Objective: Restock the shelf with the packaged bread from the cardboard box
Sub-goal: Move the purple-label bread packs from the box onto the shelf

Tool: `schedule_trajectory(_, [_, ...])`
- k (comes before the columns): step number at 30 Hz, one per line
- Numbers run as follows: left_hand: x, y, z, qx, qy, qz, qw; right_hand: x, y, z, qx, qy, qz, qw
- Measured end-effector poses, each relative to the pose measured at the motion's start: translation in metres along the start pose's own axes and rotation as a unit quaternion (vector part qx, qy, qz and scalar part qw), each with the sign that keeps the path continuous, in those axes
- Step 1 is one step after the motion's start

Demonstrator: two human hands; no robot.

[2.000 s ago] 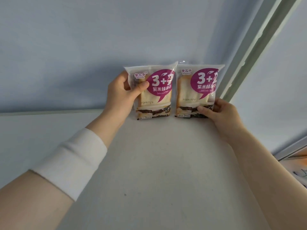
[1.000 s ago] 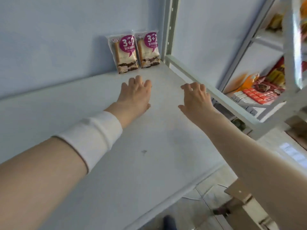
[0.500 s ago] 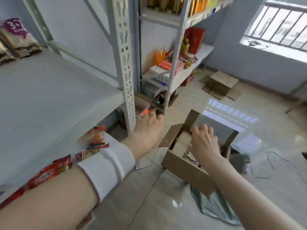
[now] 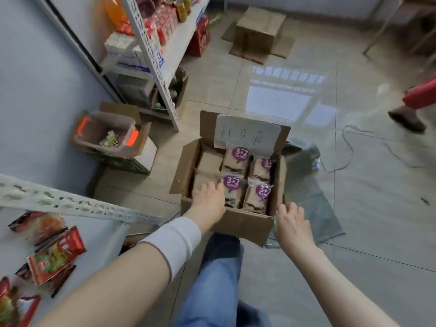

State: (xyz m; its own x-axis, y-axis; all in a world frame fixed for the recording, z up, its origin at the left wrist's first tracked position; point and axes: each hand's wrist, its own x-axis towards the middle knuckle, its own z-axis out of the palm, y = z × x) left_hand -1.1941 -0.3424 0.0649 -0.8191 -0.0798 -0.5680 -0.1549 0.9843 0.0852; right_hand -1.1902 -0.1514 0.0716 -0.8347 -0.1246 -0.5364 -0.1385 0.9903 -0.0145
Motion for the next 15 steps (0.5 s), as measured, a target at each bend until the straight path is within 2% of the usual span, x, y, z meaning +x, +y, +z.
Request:
schedule_trajectory(7, [0.164,-0.010,0.032,-0.105,-0.071,-0.032,0.991,0.126,-0.026,0.068,0.124,-0.104,0.025,0.987])
schedule_trajectory(10, [0.233,-0.018,0.051,-0.208,-0.039,-0.069,0.975,0.178,-0.037,0.106,0.201,-0.126,0.043,0.971])
schedule_trajectory(13, [0.291,-0.026,0.068,-0.314,-0.008,-0.104,0.944,0.217,-0.055,0.140,0.296,-0.171,0.080,0.936])
schedule_trajectory(15, [0.317,-0.028,0.077,-0.374,0.003,-0.108,0.921,0.232,-0.067,0.159,0.308,-0.189,0.098,0.927])
